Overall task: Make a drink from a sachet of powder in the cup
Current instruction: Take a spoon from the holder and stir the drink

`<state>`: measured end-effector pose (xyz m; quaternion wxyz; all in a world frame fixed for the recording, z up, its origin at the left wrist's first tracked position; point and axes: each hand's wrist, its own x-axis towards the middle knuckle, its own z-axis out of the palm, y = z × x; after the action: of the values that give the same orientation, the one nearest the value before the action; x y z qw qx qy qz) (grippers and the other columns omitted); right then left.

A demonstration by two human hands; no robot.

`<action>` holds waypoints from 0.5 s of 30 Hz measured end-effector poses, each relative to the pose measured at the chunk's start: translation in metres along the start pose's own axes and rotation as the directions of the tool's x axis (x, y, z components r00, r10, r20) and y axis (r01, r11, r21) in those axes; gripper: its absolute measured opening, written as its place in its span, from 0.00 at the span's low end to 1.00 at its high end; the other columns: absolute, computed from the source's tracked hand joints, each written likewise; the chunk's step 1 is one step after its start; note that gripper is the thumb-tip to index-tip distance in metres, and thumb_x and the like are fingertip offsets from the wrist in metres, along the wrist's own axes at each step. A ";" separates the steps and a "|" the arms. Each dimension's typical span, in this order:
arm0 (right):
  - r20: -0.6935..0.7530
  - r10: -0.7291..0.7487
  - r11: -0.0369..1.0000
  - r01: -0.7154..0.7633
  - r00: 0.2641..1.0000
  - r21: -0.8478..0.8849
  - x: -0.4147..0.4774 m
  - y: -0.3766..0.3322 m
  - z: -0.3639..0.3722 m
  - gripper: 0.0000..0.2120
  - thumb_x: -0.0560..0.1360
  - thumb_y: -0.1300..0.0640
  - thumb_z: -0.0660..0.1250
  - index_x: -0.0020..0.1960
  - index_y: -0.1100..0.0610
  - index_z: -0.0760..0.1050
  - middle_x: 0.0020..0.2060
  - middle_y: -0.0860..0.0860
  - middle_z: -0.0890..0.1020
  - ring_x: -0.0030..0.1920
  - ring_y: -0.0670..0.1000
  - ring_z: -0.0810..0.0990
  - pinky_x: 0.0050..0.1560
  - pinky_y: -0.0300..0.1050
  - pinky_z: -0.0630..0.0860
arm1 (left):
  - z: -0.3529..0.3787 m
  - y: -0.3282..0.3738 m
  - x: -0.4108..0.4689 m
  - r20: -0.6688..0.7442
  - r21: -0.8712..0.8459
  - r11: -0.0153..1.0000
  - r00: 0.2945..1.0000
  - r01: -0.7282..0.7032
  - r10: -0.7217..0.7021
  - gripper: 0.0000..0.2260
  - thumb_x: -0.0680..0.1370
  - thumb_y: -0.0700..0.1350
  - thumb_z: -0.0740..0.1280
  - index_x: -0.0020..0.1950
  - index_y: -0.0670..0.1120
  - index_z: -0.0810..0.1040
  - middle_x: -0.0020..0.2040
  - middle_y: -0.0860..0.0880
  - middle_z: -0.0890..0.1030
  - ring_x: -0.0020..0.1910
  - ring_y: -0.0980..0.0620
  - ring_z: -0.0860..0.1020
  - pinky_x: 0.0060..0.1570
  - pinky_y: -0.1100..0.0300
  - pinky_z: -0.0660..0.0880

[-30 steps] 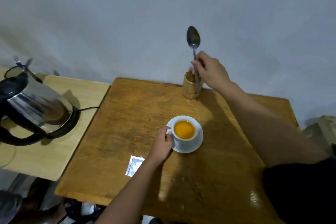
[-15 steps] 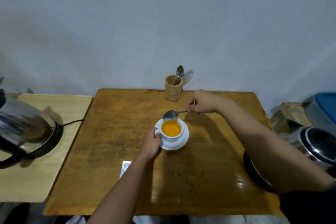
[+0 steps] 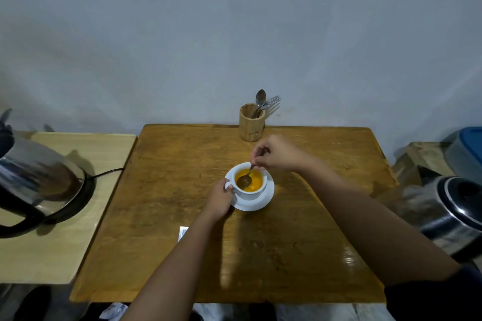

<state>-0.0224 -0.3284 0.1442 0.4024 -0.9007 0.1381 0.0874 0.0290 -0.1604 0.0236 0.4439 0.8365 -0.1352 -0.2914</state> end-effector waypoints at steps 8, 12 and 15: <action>0.062 -0.067 0.994 0.072 0.996 -0.083 0.009 -0.002 0.013 0.04 0.76 0.62 0.64 0.47 0.59 0.78 0.43 0.54 0.82 0.42 0.47 0.79 0.45 0.40 0.76 | 0.003 0.001 -0.001 -0.010 0.035 0.999 1.000 -0.011 0.012 0.14 0.81 0.43 0.56 0.64 0.41 0.72 0.60 0.41 0.77 0.52 0.50 0.73 0.50 0.58 0.67; 0.112 -0.086 0.975 0.107 0.990 -0.195 0.013 -0.002 0.015 0.05 0.76 0.62 0.63 0.46 0.55 0.77 0.47 0.54 0.82 0.49 0.52 0.79 0.51 0.49 0.78 | 0.002 0.001 0.000 -0.005 0.038 0.999 1.000 -0.026 0.026 0.14 0.80 0.42 0.56 0.63 0.40 0.72 0.60 0.40 0.76 0.52 0.48 0.73 0.50 0.58 0.66; 0.145 -0.088 0.965 0.121 0.985 -0.234 0.015 -0.002 0.013 0.06 0.76 0.63 0.62 0.44 0.54 0.76 0.47 0.55 0.81 0.48 0.54 0.79 0.52 0.53 0.79 | 0.003 0.000 0.001 -0.002 0.051 0.998 1.000 -0.025 0.026 0.14 0.80 0.43 0.56 0.64 0.40 0.71 0.61 0.40 0.76 0.58 0.44 0.74 0.52 0.57 0.67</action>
<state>-0.0085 -0.3199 0.1334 0.3020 -0.9412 0.0515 0.1423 0.0281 -0.1624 0.0221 0.4264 0.8460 -0.1527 -0.2813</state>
